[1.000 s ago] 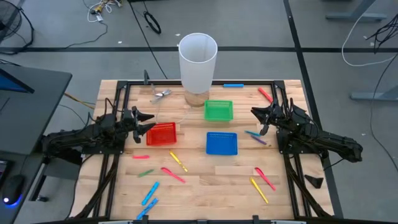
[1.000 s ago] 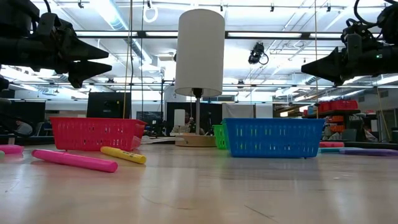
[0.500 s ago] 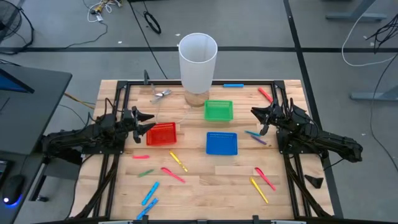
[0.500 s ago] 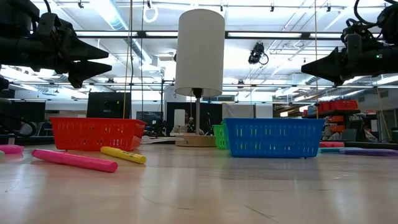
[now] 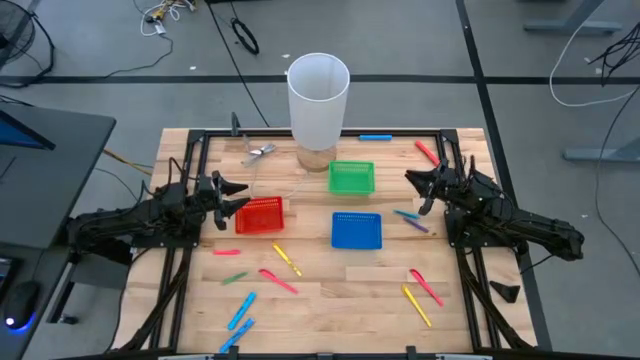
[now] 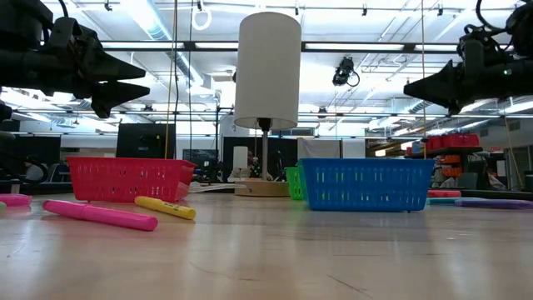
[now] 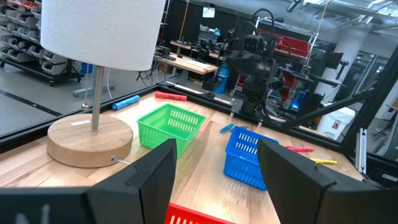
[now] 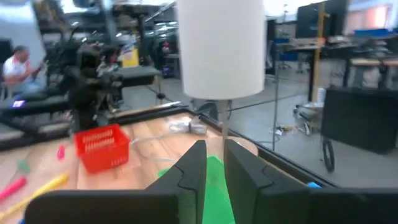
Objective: Pick & Place Markers
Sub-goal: Put the pink highlighter into the blue bin
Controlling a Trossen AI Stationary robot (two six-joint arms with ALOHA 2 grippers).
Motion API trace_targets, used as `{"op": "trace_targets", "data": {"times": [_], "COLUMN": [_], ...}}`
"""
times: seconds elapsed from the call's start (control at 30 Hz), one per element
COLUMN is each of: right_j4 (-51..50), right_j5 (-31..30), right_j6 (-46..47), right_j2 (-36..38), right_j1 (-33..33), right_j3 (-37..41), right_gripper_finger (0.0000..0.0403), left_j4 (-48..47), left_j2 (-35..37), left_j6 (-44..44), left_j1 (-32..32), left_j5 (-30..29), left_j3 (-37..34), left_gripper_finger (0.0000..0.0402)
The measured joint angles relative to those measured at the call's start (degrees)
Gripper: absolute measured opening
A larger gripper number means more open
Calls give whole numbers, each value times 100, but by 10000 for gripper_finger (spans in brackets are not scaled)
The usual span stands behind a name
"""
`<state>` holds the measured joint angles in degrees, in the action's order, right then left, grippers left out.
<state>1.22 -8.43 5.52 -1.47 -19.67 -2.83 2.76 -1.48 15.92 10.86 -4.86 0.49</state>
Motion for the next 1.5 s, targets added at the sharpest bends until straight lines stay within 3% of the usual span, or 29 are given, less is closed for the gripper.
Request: {"op": "trace_targets", "data": {"times": [0.2,0.43,0.63,1.13,1.5], "right_j4": [-544,-685,-1490,-3913,-5750], "right_j5": [-1093,-1484,-1706,-1685,-634], "right_j6": [0,68,495,1350,1535], "right_j2": [-572,-1704,-2683,-4522,-5671], "right_j1": [-2,-2,-2,-2,1], "right_j3": [-789,-1932,-3125,-5695,-6926], "right_gripper_finger": [58,58,58,58,58], "left_j4": [0,0,0,-1,0], "left_j2": [0,0,0,0,0], "left_j6": [0,2,2,1,2], "left_j1": [1,-1,0,-1,-1], "left_j5": [0,0,1,0,0], "left_j3": [0,0,-1,-2,0], "left_gripper_finger": [232,232,232,232,232]}}
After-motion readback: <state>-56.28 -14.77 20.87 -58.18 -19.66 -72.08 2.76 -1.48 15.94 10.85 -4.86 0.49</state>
